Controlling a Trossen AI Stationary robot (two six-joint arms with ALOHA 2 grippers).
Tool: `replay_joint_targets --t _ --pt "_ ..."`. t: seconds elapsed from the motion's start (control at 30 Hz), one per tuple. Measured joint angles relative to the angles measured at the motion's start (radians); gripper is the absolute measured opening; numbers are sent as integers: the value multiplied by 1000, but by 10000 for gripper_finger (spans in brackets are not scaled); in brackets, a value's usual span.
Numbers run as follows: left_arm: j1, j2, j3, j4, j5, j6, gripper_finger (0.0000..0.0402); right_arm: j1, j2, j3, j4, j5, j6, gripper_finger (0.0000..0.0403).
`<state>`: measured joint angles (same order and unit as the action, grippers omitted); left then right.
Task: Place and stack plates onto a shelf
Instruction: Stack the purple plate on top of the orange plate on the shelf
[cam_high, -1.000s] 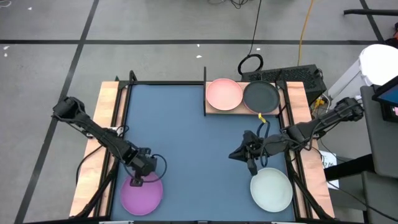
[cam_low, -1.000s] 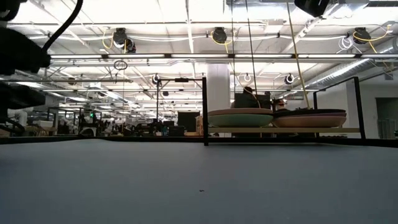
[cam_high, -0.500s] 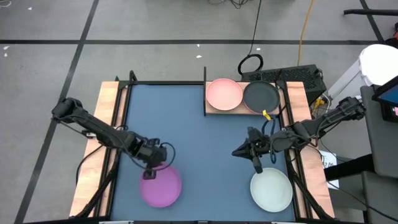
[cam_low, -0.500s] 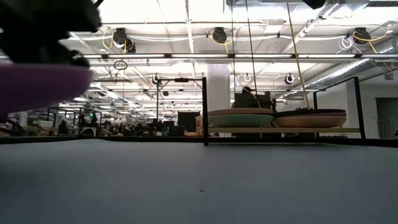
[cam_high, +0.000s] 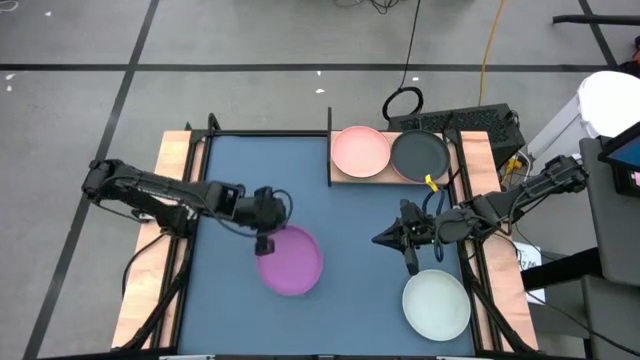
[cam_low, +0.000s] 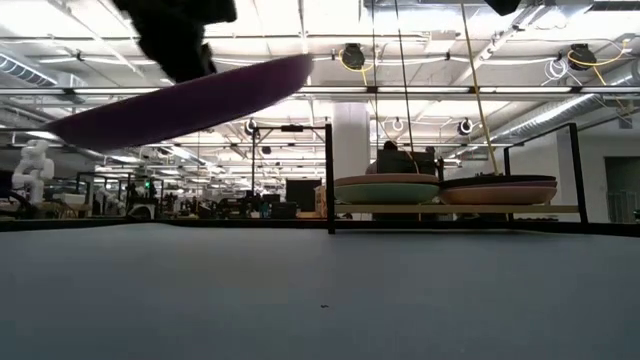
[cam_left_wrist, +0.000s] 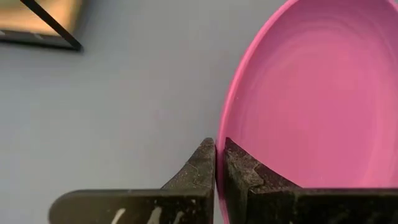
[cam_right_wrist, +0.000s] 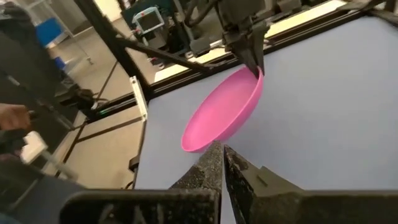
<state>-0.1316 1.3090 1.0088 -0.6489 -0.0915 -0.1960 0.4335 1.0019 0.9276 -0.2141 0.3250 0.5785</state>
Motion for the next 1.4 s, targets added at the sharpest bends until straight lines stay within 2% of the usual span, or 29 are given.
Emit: replay_joint_targets --t 0.17,0.43,0.83,1.1,1.4 --pt "88 0 72 -12 -17 90 10 0 0 0 -1 60 3 0" --pt "247 29 211 -3 -50 208 10 0 -4 0 -7 224 -7 0" --pt "447 283 539 -1 12 352 10 0 -49 0 0 228 -76 0" --pt "516 452 773 32 13 321 10 0 -62 0 -1 229 -103 0" --pt "556 607 942 94 16 264 10 -3 -61 0 -13 229 -141 0"
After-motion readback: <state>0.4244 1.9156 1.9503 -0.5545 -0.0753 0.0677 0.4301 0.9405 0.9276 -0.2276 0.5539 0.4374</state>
